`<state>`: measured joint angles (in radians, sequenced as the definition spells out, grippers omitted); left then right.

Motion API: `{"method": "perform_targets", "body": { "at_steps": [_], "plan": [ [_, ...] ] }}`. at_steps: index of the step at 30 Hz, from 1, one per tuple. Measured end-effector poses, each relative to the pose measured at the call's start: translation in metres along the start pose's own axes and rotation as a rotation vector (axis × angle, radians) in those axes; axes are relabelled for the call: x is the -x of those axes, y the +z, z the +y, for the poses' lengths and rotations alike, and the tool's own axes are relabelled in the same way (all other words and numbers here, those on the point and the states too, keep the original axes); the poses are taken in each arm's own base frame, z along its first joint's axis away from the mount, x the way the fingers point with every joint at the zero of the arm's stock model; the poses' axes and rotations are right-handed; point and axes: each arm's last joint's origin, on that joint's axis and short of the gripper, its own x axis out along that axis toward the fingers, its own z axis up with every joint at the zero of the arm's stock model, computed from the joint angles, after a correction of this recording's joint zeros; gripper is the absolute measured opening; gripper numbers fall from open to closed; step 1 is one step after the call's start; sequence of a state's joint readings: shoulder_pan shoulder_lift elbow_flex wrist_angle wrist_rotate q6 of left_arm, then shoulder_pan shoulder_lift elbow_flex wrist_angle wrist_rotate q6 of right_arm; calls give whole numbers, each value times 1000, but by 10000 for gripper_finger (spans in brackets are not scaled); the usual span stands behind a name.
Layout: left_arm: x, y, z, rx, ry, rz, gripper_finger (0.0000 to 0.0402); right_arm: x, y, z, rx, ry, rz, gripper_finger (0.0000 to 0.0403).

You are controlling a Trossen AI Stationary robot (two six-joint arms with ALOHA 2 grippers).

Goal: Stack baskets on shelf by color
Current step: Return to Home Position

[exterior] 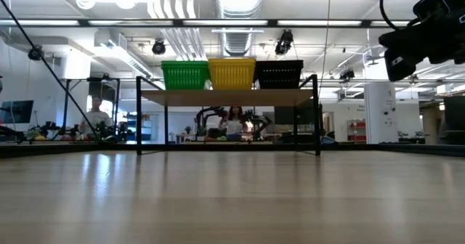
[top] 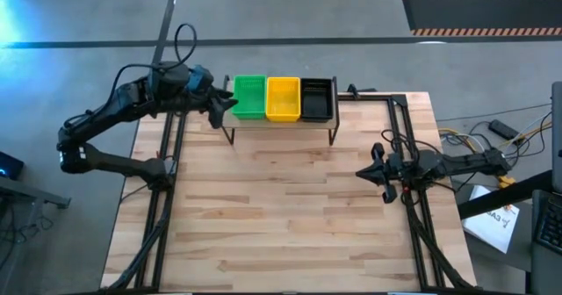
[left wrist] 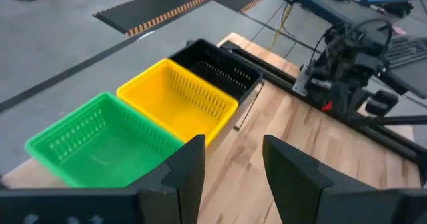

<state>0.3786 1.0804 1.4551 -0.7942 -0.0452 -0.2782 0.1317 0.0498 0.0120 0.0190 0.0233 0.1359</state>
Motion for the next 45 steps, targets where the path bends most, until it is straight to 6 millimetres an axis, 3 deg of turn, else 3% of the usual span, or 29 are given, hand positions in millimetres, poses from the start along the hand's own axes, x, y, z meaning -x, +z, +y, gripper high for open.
{"method": "perform_targets", "body": {
  "at_steps": [9, 14, 21, 27, 30, 35, 45],
  "plan": [
    [33, -55, 17, -1, -36, -68, 134, 1, 3, -9, -71, -186, -50, 8],
    [47, -80, 23, -5, -116, -136, 134, 1, 3, -9, -75, -186, -52, 8],
    [40, -119, 34, -56, -109, -134, 134, 1, 3, -9, -75, -186, -52, 8],
    [16, -159, 44, -76, -142, -253, 131, 1, 3, -9, -75, -185, -52, 8],
    [6, -178, 49, -75, -155, -309, 105, 1, 3, -9, -75, -185, -52, 8],
    [-2, -206, 56, -76, -161, -333, 13, 1, 3, -9, -75, -185, -52, 8],
    [1, -245, 66, -81, -228, -416, 0, 1, 3, -9, -75, -185, -52, 8]
  ]
}}
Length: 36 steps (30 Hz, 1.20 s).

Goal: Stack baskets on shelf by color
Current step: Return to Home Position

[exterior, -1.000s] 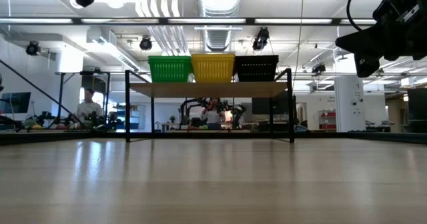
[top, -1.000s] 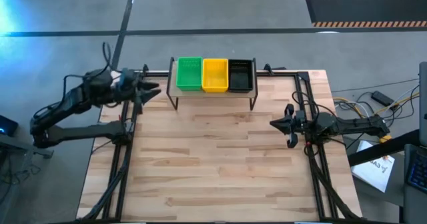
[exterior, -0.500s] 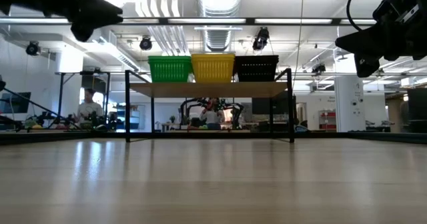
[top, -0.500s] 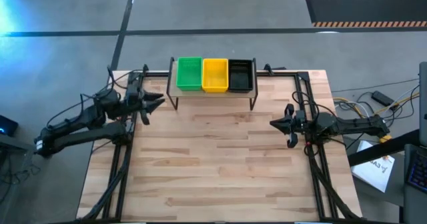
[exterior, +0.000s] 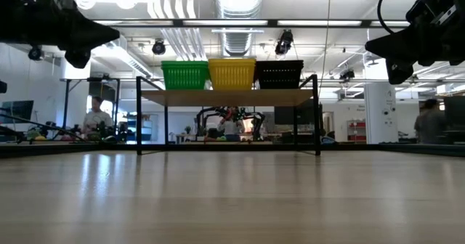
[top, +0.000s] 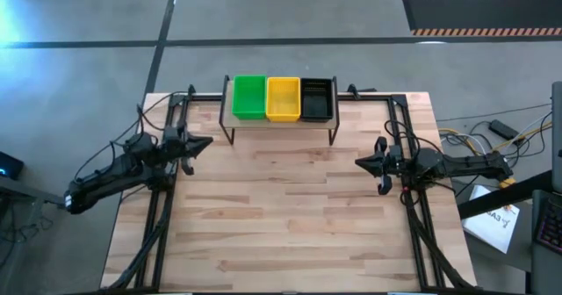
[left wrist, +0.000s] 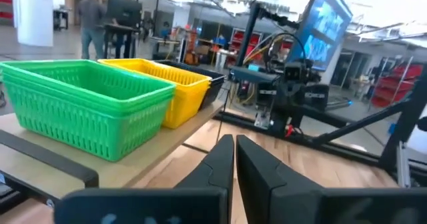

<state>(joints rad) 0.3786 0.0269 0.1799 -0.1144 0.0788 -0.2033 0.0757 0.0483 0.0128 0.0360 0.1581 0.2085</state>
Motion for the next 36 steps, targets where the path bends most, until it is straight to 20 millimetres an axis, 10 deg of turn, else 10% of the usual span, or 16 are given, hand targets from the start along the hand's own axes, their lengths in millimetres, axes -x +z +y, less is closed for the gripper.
{"method": "perform_targets", "body": {
  "at_steps": [36],
  "plan": [
    [-10, -45, -8, -57, -264, 56, 0, 0, 0, 0, 0, 0, 0, 9]
  ]
}}
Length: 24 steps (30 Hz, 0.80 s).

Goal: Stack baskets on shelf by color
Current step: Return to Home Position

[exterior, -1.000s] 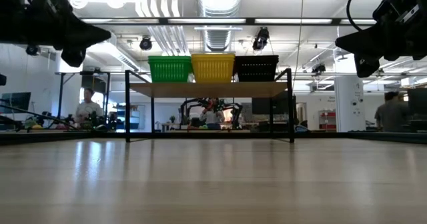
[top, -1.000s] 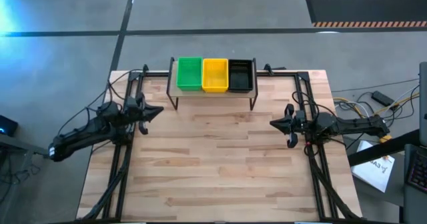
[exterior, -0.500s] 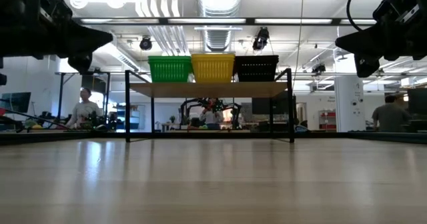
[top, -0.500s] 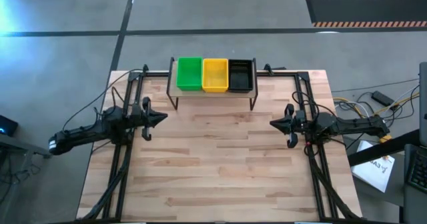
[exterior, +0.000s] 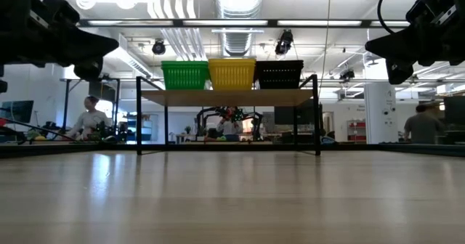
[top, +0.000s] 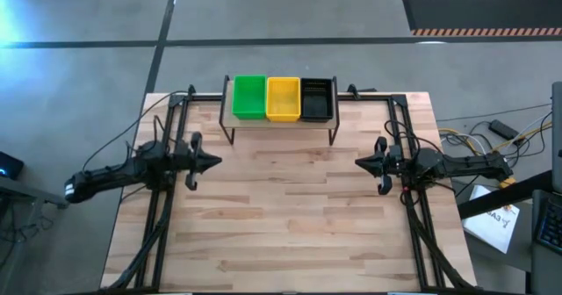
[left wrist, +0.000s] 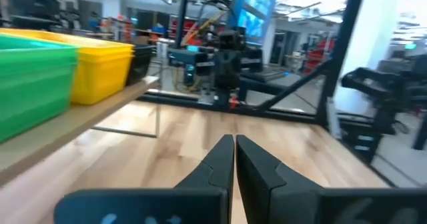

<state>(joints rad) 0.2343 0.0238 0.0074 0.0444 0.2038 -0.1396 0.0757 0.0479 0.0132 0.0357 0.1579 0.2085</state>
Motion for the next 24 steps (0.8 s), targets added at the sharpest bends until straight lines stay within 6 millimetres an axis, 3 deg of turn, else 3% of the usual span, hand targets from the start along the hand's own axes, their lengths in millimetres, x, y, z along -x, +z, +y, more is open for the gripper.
{"method": "perform_targets", "body": {
  "at_steps": [7, 17, 24],
  "plan": [
    [-1, -3, -12, 41, -103, 25, 0, 0, 0, 0, 0, 0, 0, 9],
    [-2, -8, -19, -116, -62, 59, 0, 0, 0, 0, 0, 0, 0, 9],
    [-4, -9, -19, -117, -54, 68, 0, 0, 0, 0, 0, 0, 0, 9]
  ]
}}
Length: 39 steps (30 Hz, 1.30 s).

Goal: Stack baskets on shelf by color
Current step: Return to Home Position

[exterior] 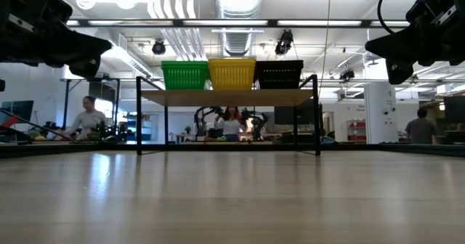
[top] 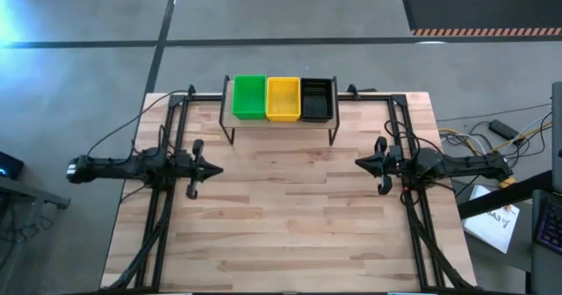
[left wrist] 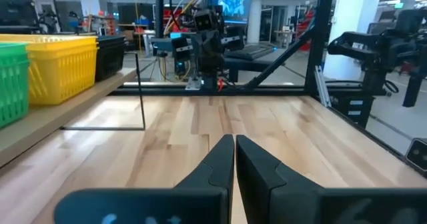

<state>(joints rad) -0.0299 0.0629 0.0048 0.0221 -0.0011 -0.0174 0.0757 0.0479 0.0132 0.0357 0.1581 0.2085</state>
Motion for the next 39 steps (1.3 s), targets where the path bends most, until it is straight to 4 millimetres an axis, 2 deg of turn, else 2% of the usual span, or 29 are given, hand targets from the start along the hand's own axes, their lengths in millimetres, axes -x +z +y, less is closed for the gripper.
{"method": "perform_targets", "body": {
  "at_steps": [26, 30, 34, 39],
  "plan": [
    [-4, -2, 0, 1, 5, 31, 0, 0, 0, 0, 36, 6, 4, 9],
    [-4, -3, 0, 1, 5, 40, 0, -1, 0, 4, 91, 136, 20, 9],
    [-5, -4, 0, 1, 5, 48, 0, 1, 1, 10, 230, 318, -4, 9],
    [-5, -4, 0, 1, 3, 49, 0, 0, 1, 9, 236, 283, -3, 9]
  ]
}}
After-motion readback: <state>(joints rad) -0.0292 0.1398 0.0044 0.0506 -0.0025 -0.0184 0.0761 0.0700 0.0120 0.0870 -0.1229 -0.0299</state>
